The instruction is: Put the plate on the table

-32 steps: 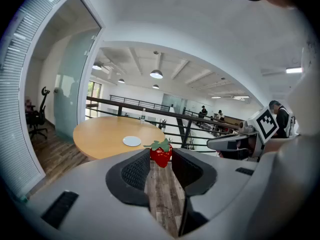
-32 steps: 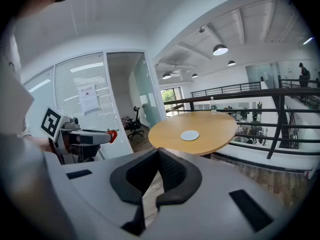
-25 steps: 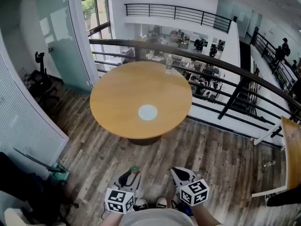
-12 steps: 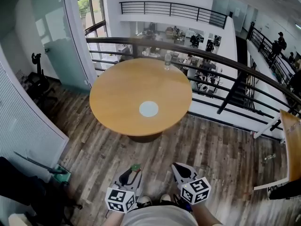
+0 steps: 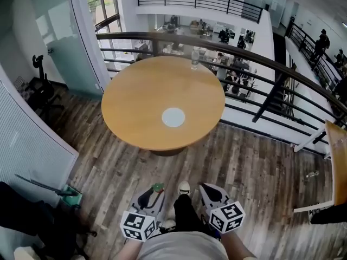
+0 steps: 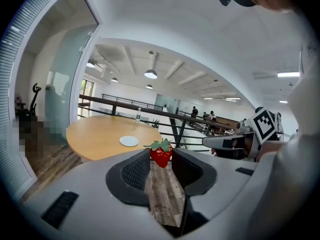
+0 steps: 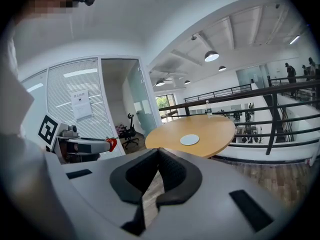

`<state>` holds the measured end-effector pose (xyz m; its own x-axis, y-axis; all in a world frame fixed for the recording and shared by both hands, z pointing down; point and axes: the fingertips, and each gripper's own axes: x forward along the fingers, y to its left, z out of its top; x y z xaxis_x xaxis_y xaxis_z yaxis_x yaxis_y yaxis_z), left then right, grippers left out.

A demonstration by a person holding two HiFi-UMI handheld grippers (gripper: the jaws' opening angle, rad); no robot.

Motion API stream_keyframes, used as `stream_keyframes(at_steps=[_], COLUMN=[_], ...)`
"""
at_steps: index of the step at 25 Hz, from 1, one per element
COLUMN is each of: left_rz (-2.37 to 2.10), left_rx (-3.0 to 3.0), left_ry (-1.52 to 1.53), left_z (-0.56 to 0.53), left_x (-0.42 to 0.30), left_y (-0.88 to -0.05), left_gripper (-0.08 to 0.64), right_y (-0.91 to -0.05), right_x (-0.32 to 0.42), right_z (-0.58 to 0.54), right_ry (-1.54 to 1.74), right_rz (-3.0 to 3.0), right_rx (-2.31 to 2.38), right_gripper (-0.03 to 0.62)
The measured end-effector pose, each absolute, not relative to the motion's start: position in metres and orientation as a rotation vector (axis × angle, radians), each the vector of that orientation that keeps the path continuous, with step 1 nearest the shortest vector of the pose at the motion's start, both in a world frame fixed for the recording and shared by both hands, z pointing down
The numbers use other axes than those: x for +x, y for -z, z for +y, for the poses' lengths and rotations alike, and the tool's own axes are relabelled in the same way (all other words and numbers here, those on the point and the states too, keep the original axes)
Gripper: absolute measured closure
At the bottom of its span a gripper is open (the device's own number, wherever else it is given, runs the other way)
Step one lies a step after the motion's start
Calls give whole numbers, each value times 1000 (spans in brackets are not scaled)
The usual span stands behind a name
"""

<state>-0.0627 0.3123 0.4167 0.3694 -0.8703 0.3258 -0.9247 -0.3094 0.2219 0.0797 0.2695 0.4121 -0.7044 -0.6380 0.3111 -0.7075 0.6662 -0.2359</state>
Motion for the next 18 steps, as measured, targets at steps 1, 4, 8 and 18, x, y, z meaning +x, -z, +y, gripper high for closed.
stream_keyframes(at_steps=[1, 4, 8, 18], left_rz=[-1565, -1566, -1570, -1671], left_rx=[2267, 2255, 2248, 2217], left_ry=[-203, -209, -198, -178], left_z=[305, 274, 220, 62], left_x=[-65, -72, -80, -102], left_y=[-418, -423, -425, -403], left_gripper=[409, 408, 408, 408], right_y=[-416, -422, -427, -404], right_x=[78, 70, 59, 37], right_z=[261, 227, 167, 4], right_ry=[-515, -536, -539, -483], right_rz=[-2676, -2675, -2682, -2739], right_rx=[1096, 1091, 1058, 953], right_gripper=[572, 572, 572, 572])
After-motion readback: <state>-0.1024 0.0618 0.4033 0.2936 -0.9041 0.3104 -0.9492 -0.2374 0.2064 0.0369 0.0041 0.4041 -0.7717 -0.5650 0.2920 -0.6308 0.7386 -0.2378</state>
